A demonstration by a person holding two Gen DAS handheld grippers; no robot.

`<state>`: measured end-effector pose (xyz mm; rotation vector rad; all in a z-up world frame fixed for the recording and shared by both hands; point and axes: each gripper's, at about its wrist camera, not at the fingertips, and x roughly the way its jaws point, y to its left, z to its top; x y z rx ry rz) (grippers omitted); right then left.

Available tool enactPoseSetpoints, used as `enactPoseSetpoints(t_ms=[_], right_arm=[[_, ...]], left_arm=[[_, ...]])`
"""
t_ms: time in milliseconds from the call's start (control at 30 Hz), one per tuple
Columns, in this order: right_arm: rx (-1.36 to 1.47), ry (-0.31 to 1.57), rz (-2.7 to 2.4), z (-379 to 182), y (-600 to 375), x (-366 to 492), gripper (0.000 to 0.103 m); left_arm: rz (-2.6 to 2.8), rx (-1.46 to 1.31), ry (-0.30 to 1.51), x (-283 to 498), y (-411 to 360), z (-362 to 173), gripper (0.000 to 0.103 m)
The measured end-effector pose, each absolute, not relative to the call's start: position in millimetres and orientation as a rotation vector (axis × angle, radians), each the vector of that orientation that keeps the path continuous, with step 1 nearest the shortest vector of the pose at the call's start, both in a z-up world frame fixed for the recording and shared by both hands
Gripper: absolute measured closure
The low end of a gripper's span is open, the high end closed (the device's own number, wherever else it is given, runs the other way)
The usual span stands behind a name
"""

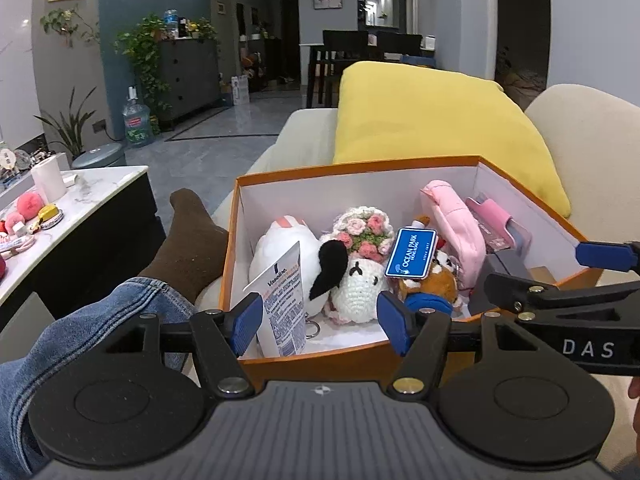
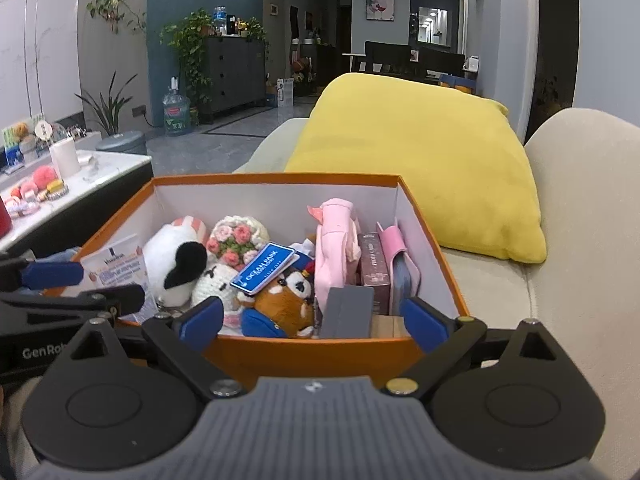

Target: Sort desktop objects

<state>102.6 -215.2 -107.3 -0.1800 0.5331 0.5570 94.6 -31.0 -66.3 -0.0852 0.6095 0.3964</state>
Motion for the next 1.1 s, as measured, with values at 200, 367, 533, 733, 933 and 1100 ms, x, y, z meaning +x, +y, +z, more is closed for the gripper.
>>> enactPoseSetpoints(t_ms=[200, 367, 533, 733, 933, 1100], right_arm=[[-0.188, 0.524, 0.537, -110.9, -214.4, 104.5, 0.005], [-0.191, 0.517, 0.53, -112.2, -213.1, 104.3, 0.004], [-0.193, 0.517, 0.525, -113.7, -212.2, 106.2, 0.004], [-0.195, 0.517, 0.526, -114.1, -212.0, 106.0, 0.004], [-0.195, 0.517, 0.527, -114.2, -212.0, 106.4, 0.004], [-0.197, 0.515, 0.523, -114.6, -211.4, 107.1, 0.004]], left_arm=[[0.436, -0.07, 0.586, 93.8, -33.1, -69.2, 0.024], [0.438, -0.071, 0.581, 93.0, -31.4, -69.6, 0.023], [0.448, -0.061, 0.585, 93.9, -32.7, -69.0, 0.023], [0.447, -0.061, 0.587, 93.2, -33.3, -69.2, 0.023], [0.448, -0.064, 0.589, 93.1, -33.4, -69.1, 0.023], [0.445, -0.087, 0.598, 92.3, -32.4, -69.0, 0.023]])
